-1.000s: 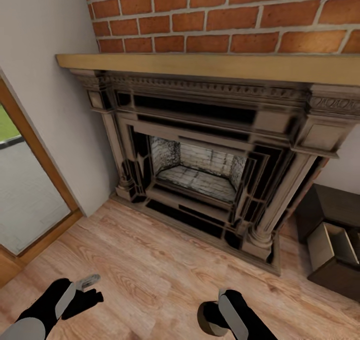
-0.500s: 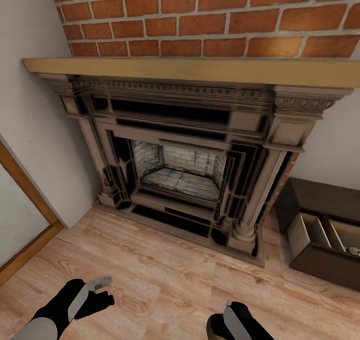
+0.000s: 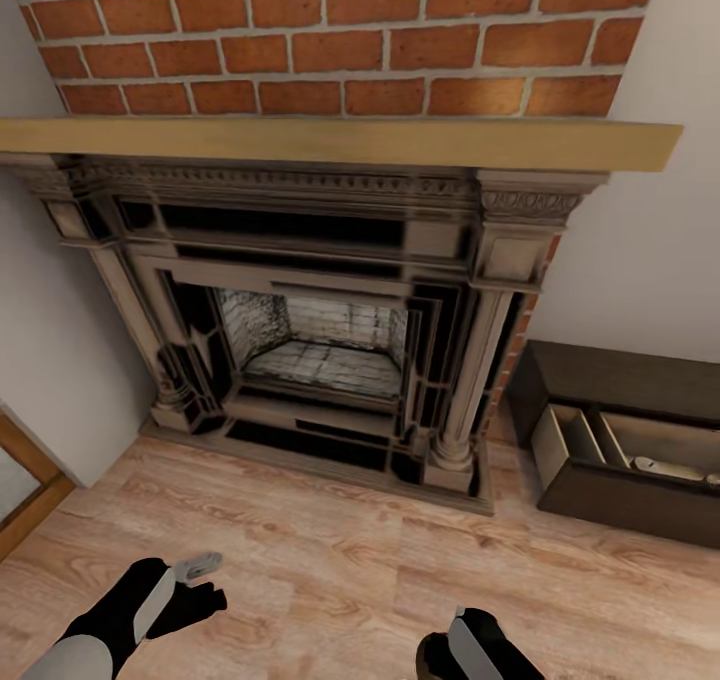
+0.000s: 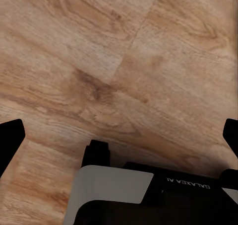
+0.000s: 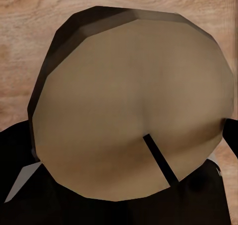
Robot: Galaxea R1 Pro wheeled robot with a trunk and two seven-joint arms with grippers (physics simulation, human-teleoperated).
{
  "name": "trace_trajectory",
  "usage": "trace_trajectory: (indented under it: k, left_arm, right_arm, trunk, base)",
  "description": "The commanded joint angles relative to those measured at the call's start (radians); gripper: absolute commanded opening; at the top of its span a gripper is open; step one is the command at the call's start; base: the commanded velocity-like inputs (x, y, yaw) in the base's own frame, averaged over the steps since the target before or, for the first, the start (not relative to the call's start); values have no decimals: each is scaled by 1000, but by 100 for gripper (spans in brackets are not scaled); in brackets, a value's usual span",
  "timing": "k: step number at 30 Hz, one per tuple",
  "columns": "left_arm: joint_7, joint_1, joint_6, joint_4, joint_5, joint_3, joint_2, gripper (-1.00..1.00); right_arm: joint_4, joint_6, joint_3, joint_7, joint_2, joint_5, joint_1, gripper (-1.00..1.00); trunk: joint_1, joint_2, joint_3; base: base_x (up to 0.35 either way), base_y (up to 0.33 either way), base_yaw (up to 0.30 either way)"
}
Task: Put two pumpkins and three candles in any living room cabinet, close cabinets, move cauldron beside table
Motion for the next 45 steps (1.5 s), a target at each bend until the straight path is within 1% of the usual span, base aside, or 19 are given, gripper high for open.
trace_trajectory:
  k: [1,45]
  left_arm:
    - [0,0,0,0,0,0,0,100]
    - [0,0,-5,0,0,-2,3,100]
  right_arm:
    - [0,0,0,0,0,0,0,-100]
    - [2,-2,2,0,-2,0,0,-100]
  trunk:
    - [0,0,0]
    - [0,0,0]
  base:
    - [0,0,-278]
    - [0,0,-278]
